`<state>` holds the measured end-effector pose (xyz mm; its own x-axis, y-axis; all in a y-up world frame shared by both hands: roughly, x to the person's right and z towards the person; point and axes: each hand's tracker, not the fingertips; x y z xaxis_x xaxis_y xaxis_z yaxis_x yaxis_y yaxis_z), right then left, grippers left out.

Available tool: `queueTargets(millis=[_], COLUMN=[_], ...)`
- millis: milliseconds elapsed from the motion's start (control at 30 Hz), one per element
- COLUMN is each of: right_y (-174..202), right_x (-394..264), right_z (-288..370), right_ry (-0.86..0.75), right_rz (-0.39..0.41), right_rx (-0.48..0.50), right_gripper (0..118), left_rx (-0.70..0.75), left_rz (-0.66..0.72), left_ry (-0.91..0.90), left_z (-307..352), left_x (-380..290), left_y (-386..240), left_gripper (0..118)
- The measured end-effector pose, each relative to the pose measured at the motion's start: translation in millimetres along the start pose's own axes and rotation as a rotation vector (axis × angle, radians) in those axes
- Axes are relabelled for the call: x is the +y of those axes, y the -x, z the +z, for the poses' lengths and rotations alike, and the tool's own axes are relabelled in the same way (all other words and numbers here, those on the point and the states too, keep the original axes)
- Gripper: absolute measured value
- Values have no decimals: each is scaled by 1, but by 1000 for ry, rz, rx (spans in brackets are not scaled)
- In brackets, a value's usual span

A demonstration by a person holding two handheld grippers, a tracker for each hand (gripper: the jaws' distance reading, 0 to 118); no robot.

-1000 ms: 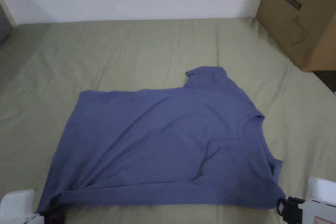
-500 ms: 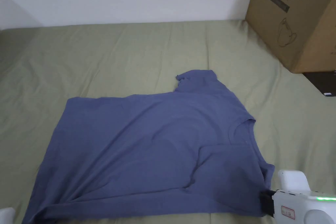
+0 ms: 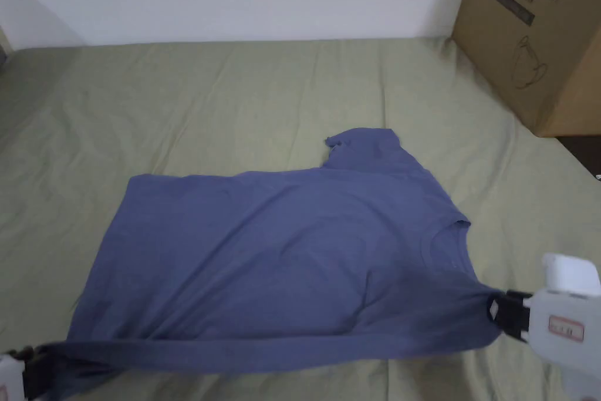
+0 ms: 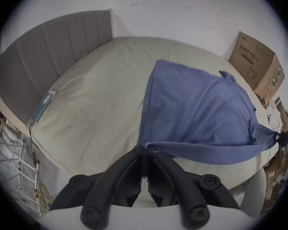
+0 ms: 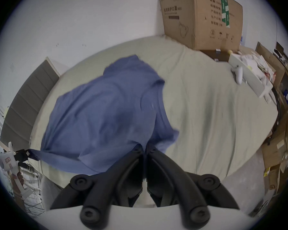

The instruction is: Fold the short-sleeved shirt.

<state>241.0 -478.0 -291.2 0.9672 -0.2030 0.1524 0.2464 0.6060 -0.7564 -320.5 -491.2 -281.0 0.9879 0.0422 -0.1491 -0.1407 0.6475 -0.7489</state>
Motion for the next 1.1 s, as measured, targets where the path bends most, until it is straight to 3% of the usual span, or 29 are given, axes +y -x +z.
queueTargets(millis=[200,333,367,400,433,467,500,533,633,667,733,767,833,867,1100], right_y=[16,6,7,6,7,8,6,7,7,6,4,2,1,0,8], right_x=[80,98,95,92,89,83,79,75,65,60,48,40,26,16,-23], right_z=[-47,-111,-125,-135,-138,-133,-124,-113,-77,-65,-45,-38,-33,-29,-33], right_ry=[-18,100,139,177,204,176,140,107,51,12,-6,-1,13,19,73], right_rz=[7,-81,-57,-54,-34,-37,-40,-46,-2,11,-1,-15,-75,-86,-113], right_rx=[-31,-56,-59,-81,-114,-96,-61,-1,-41,-42,-28,-24,-11,10,30], right_gripper=[1,1,8,28,56,70,70,70,68,64,38,16,3,0,0], left_rx=[18,21,25,33,58,50,30,-5,-7,-12,-8,1,1,-13,-19], left_rz=[-63,-113,-108,-115,-107,-79,-61,-33,-9,-4,16,25,38,46,61], left_ry=[-27,39,42,77,128,155,149,105,86,76,26,14,37,49,76], left_z=[-46,-97,-109,-117,-122,-123,-120,-109,-83,-70,-48,-39,-28,-25,-37], left_x=[75,100,98,98,98,94,91,86,73,65,51,42,25,16,-3], left_y=[-8,-20,-23,-25,-25,-22,-18,-14,1,5,12,15,18,21,17], left_gripper=[5,6,14,37,69,102,107,102,100,93,57,28,5,0,0])
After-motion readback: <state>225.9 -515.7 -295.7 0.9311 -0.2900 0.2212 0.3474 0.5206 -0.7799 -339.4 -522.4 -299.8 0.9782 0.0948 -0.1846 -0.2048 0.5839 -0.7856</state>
